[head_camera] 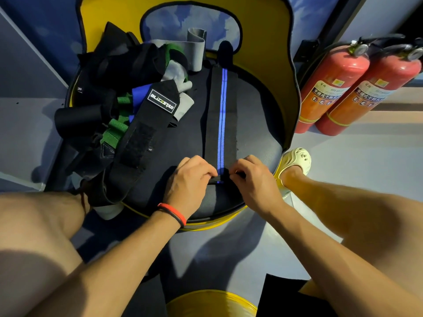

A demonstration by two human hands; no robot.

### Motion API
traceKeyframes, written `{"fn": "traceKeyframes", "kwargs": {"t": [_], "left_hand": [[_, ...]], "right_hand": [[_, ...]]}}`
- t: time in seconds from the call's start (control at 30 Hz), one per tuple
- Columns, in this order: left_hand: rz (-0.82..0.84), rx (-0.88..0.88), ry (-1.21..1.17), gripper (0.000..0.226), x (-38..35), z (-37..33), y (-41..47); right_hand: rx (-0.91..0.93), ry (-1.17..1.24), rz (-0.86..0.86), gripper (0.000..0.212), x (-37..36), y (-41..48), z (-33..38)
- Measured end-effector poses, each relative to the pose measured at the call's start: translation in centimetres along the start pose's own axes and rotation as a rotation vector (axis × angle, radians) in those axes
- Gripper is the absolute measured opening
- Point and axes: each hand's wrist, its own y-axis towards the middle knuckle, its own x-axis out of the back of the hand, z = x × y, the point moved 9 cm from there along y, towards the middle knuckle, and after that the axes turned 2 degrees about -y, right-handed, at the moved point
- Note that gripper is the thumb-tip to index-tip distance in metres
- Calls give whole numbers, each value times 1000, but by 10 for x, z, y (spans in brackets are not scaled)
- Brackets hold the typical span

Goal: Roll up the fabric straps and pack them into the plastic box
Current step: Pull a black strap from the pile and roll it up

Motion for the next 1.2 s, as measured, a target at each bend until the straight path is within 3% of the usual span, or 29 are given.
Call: {"fn": "traceKeyframes", "kwargs": {"t": [0.07,0.17,0.5,0.67,0.77,1.0,1.2], "left_hand": [[17,-158,117,20,-3,-10,-6],[42,-247,171,23,0,-12,-12],[58,-48,-2,13,0,7,0],[60,225,-202,12,5,27,7],[43,319,-265,7,8,30,9],[39,288,-189,6,-5,31,19],[-72,268,-73,13,-6,31,22]], "right_hand": [[37,-42,5,4,0,-1,2],[66,-112,-8,7,1,-2,3],[213,-309,4,24,4,-12,18],[167,-293,-43,17,6,-9,17],[109,-162,-7,17,8,-3,10],[-175,-37,47,21,8,15,-18],[-273,38,44,18,5,23,-27]]}}
